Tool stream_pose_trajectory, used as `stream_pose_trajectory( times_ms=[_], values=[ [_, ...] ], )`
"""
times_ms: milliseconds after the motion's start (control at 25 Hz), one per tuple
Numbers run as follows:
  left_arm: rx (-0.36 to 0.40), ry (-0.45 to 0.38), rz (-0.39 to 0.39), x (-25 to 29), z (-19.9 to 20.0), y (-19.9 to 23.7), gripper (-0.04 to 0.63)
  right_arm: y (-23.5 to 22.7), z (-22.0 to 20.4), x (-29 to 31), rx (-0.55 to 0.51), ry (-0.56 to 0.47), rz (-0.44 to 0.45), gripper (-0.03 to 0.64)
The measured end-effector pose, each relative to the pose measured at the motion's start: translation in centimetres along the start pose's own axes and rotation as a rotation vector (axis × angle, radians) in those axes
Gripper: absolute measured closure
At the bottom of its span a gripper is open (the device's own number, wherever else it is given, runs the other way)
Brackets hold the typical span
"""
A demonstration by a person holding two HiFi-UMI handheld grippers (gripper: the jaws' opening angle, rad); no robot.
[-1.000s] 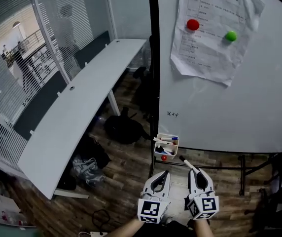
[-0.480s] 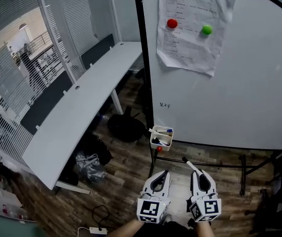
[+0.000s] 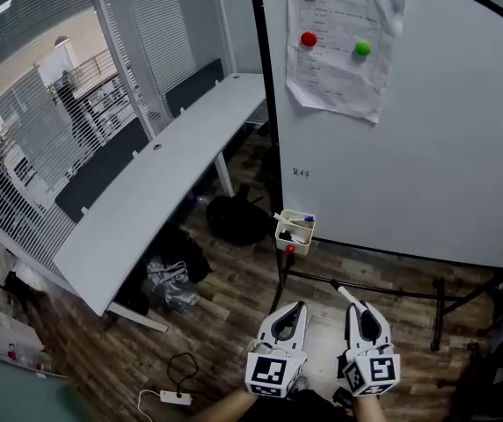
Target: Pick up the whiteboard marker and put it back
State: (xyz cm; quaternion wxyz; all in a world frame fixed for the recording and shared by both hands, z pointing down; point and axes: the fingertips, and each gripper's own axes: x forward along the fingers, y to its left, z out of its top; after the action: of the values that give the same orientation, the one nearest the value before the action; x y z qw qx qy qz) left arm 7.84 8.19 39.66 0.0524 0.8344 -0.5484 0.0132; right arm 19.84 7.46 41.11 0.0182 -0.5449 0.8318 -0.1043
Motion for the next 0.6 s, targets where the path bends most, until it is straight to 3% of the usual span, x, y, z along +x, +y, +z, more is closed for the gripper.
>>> stream_pose_trajectory(
  times_ms=[320,600],
  values=[
    [0.046,-0.019,-0.042,-1.6,1.0,0.3,0.588,1.1,1.2,-1.1,-0.006,-0.033,-0.031,0.535],
    [0.020,-0.032,-0.069,-2.9,1.7,2.0,0.588,2.7,0.9,-1.6,-0.004,-0.043,-0.069,0.535]
  ],
)
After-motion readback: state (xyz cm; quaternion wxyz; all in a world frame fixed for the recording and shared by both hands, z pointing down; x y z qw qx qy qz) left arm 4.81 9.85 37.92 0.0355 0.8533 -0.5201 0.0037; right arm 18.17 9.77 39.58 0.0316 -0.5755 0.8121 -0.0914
